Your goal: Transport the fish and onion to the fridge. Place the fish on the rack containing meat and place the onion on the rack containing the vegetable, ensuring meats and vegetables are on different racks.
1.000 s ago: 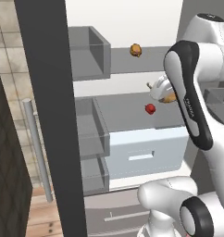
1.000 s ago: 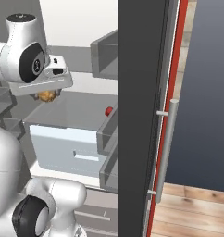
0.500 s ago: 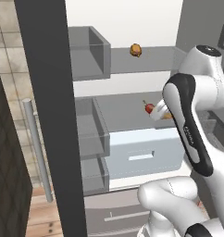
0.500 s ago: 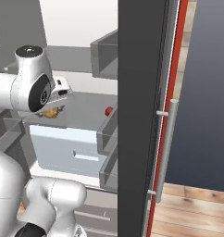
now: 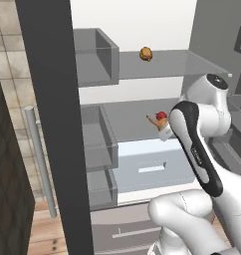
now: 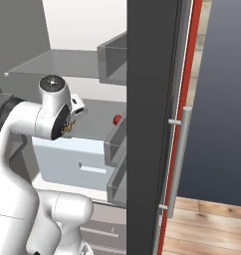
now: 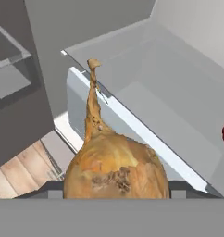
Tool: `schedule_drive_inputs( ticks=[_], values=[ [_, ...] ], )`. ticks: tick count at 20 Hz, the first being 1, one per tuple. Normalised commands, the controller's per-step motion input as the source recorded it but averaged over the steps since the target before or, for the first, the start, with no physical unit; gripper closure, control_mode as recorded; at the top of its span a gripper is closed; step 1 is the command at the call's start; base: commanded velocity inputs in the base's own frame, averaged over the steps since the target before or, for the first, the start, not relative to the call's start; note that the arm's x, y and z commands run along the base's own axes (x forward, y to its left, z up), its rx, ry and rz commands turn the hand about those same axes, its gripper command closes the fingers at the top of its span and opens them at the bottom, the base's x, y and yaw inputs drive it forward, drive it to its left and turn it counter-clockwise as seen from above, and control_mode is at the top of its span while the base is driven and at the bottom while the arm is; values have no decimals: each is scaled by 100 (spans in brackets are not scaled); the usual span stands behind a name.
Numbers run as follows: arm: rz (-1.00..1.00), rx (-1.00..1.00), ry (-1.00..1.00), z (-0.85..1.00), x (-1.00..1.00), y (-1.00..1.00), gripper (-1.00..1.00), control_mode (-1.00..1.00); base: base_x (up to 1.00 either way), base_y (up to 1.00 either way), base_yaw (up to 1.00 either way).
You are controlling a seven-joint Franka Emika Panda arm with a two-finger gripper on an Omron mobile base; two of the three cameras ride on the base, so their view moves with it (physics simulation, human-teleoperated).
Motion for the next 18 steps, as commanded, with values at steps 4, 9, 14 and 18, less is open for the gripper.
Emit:
schedule_drive_inputs(
  ticks=[4, 9, 14, 18],
  values=[
    [14, 0, 3, -25, 81, 0, 100, -100, 0, 0, 0],
    [13, 0, 9, -32, 61, -2, 100, -100, 0, 0, 0],
    [12, 0, 7, -32, 72, 0, 100, -100, 0, 0, 0],
    [3, 0, 2, -38, 73, 0, 100, -100, 0, 0, 0]
  ],
)
